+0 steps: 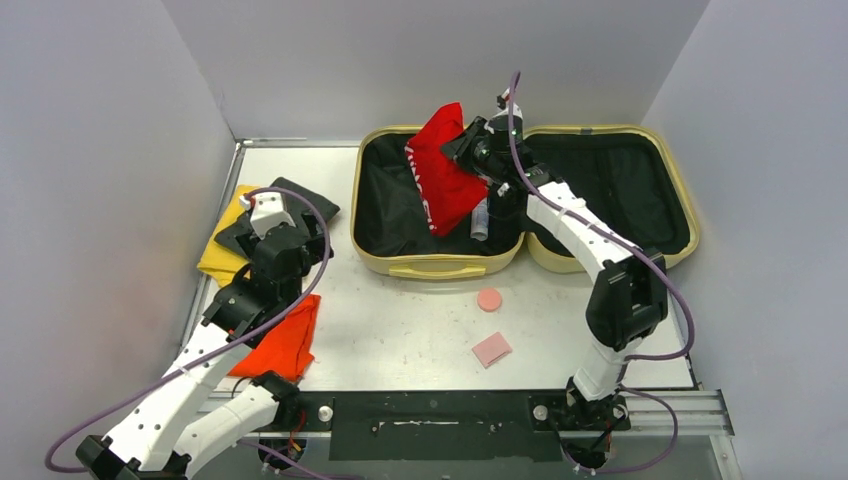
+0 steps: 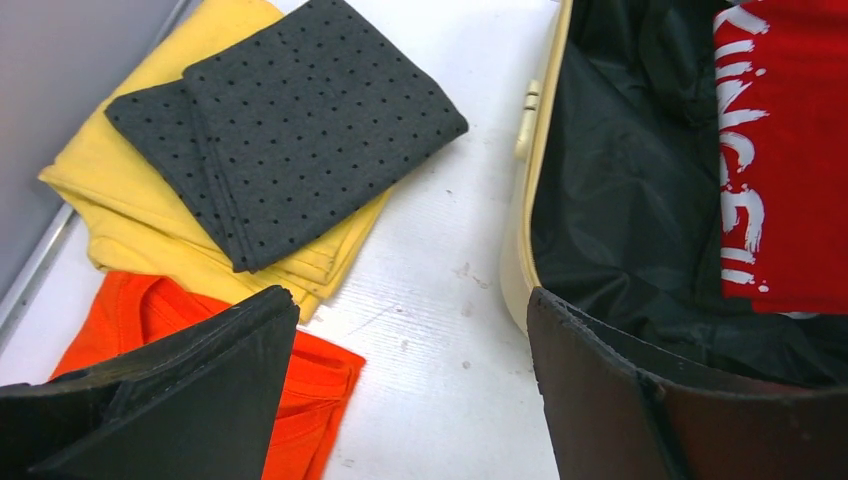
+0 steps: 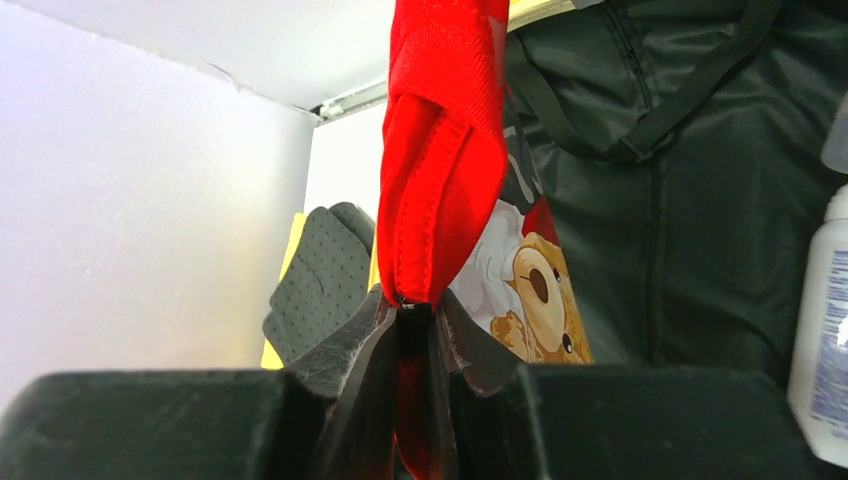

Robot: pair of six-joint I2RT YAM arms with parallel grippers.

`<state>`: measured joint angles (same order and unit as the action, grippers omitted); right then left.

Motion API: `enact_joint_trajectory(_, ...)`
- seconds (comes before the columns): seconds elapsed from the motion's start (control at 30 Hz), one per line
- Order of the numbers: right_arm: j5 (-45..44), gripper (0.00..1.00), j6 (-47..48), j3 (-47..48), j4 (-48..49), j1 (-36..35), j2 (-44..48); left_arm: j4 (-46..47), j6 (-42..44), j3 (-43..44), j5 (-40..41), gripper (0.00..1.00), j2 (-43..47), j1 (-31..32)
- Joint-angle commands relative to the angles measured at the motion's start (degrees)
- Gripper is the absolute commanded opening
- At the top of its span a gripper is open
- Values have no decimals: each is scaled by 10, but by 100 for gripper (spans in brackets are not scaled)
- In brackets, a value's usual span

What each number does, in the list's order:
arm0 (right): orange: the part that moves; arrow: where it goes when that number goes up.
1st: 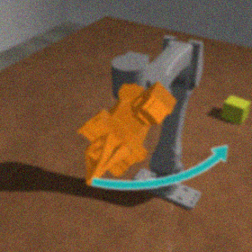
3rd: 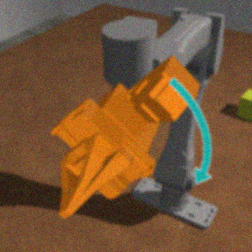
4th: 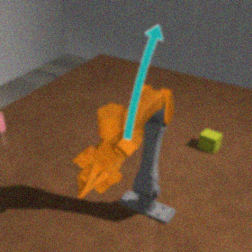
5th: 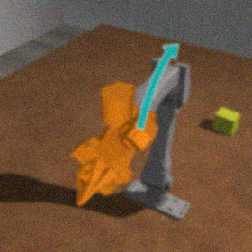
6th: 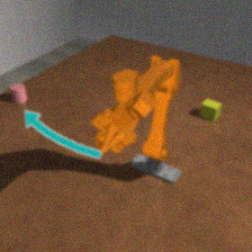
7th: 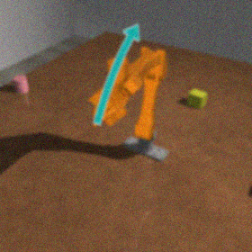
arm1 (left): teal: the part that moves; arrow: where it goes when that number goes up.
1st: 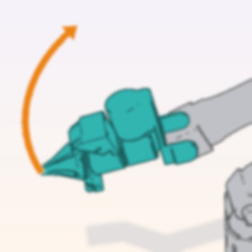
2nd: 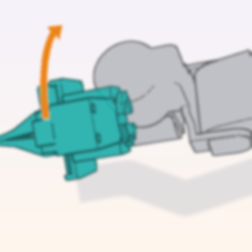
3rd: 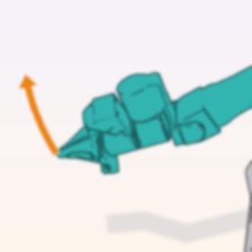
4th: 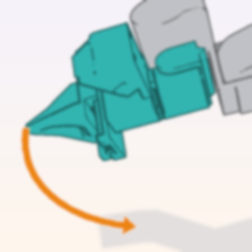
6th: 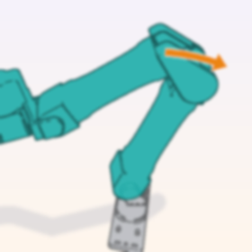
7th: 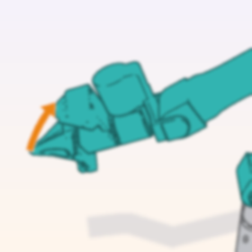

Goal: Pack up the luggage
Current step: Place the clothes in the luggage.

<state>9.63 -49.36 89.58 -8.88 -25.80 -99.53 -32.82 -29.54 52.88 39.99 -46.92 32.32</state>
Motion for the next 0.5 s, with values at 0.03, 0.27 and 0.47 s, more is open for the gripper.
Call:
enact_joint_trajectory(0.03, -11, 0, -80, 34, 143, -1, -35, 74, 54, -35, 37, 83, 9, -21)
enact_joint_trajectory(0.27, 2, 0, -127, 96, 168, -26, -114, 109, 66, -99, 53, 83, 35, -36)
enact_joint_trajectory(0.47, -50, 0, -222, 38, 247, -26, -148, 123, 65, -112, 46, 83, 36, -47)
